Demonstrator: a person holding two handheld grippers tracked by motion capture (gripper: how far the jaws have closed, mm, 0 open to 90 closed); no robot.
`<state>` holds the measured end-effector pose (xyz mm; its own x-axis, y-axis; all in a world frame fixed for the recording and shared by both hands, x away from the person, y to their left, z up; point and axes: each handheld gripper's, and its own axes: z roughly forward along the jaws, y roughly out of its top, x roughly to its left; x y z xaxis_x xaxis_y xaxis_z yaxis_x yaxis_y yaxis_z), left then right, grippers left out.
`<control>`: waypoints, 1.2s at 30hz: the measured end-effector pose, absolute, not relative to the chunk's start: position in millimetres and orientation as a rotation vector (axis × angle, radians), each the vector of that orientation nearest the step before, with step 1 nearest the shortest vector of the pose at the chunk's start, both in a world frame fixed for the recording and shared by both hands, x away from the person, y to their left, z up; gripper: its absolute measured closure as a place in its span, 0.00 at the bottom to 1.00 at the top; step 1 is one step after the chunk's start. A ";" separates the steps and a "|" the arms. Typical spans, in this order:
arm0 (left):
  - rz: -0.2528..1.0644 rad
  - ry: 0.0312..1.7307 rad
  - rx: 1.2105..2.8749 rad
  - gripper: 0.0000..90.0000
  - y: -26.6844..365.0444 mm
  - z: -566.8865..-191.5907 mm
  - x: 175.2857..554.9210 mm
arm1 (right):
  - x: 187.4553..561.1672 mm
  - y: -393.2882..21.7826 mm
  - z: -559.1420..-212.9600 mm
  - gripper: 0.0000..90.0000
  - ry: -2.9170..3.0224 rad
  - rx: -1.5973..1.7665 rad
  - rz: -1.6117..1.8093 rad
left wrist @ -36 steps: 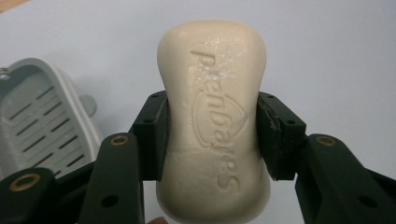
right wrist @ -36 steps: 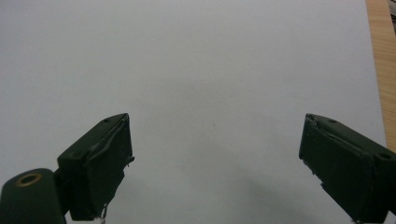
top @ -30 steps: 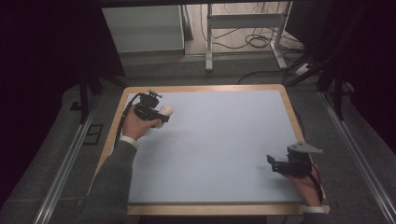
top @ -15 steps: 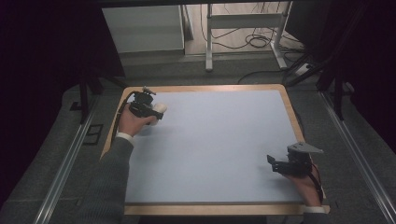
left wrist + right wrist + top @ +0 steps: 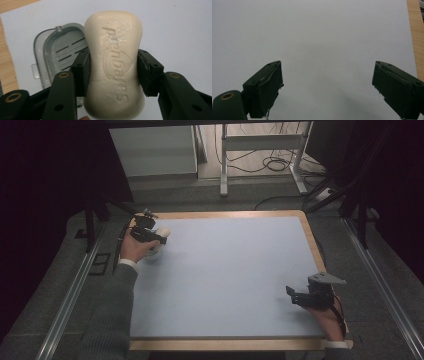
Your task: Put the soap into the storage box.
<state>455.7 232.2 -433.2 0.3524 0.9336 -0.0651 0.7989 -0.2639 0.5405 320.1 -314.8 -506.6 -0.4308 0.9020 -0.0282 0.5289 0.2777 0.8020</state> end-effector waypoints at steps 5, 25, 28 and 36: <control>0.374 1.543 2.124 0.55 238.3 -438.1 459.8 | 320.3 -314.2 -507.3 0.10 2.072 1.281 1.014; 0.364 1.668 2.098 0.55 253.3 -463.5 478.3 | 321.5 -317.2 -509.2 0.10 2.066 1.295 1.000; 0.357 1.675 2.103 0.55 252.7 -467.9 479.1 | 322.0 -317.8 -510.4 0.10 2.068 1.300 0.994; 0.361 1.680 2.111 0.55 248.7 -473.7 479.6 | 322.1 -316.9 -510.4 0.10 2.068 1.295 0.995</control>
<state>479.6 248.7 -473.7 0.2375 0.9698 -0.0552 0.8618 -0.1842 0.4727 322.1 -316.9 -510.4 -0.4219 0.9060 -0.0327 0.5398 0.2800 0.7939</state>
